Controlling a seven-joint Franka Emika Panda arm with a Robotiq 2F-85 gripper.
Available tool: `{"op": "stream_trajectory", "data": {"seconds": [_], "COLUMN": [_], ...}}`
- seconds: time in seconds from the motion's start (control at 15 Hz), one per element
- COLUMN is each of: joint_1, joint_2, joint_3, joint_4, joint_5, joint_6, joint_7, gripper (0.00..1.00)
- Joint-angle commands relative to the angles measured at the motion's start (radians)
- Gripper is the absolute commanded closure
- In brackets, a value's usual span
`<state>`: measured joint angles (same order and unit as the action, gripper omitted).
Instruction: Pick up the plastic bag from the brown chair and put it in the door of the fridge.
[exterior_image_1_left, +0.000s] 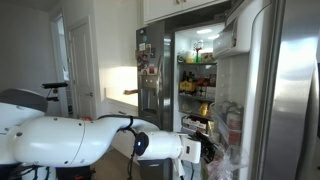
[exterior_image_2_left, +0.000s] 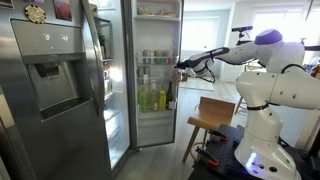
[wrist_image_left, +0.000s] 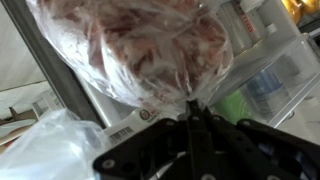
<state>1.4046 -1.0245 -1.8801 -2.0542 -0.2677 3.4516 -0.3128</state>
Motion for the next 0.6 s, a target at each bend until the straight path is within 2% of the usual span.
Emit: {"op": "stream_trajectory", "data": {"seconds": [0.0,0.07,0.27,0.53], "joint_1": [-0.017,-0.018,-0.019,-0.037], "joint_2": [0.232,0.268,0.396,0.570], "joint_3": [-0.014,-0.006,0.030,0.149], "joint_4": [-0.137,-0.175,-0.279,-0.392], "joint_5": [0.124,0.198,0.348,0.518], "joint_6": [0.012,0.013,0.013,0.011], "joint_7": [0.062,0.020,0.015,0.051], "gripper": [1.00,1.00,1.00,1.00]}}
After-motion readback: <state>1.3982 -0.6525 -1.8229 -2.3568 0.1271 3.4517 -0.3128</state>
